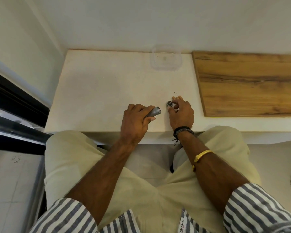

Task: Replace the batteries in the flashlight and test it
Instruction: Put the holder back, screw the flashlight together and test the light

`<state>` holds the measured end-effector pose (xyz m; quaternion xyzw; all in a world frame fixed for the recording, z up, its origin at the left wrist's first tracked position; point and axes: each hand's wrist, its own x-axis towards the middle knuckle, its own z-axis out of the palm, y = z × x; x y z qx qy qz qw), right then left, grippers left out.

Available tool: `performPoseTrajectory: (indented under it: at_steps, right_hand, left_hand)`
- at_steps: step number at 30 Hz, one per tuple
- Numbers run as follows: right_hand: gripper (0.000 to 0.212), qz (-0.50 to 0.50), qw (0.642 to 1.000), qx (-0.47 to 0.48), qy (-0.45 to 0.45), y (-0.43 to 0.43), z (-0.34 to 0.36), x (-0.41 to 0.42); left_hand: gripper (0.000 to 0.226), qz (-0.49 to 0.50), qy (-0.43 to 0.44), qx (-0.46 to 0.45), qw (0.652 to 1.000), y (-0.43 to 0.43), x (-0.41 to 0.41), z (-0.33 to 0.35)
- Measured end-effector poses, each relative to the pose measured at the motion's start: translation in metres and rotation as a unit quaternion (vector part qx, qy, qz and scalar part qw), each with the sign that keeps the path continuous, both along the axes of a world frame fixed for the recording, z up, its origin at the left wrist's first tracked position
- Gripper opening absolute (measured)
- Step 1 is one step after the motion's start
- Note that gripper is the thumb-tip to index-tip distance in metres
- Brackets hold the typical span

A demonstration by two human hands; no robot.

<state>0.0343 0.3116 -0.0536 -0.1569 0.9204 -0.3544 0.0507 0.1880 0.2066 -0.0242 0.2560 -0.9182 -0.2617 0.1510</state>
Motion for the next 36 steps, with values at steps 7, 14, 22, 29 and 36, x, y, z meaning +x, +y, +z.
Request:
performPoseTrajectory:
  at_steps: [7, 14, 22, 29, 36]
  right_hand:
    - [0.035, 0.011, 1.0, 0.014, -0.001, -0.003, 0.002, 0.003]
    - [0.024, 0.037, 0.988, -0.146, -0.023, -0.001, 0.017, 0.02]
    - [0.029, 0.151, 0.961, -0.216, -0.085, 0.014, 0.042, 0.03]
    - [0.036, 0.242, 0.953, -0.181, -0.028, 0.027, 0.05, 0.033]
    - [0.034, 0.26, 0.952, -0.159, -0.031, 0.032, 0.054, 0.034]
  left_hand:
    - [0.035, 0.003, 0.006, 0.0, 1.0, -0.001, 0.005, 0.001]
    - [0.034, 0.011, -0.003, 0.017, 1.0, -0.001, 0.009, 0.008]
    - [0.032, 0.014, -0.014, -0.011, 1.0, 0.0, 0.007, 0.008]
    - [0.033, 0.001, -0.017, -0.03, 0.999, 0.003, 0.007, 0.01]
    - [0.034, -0.019, -0.02, -0.043, 0.999, 0.005, 0.009, 0.013]
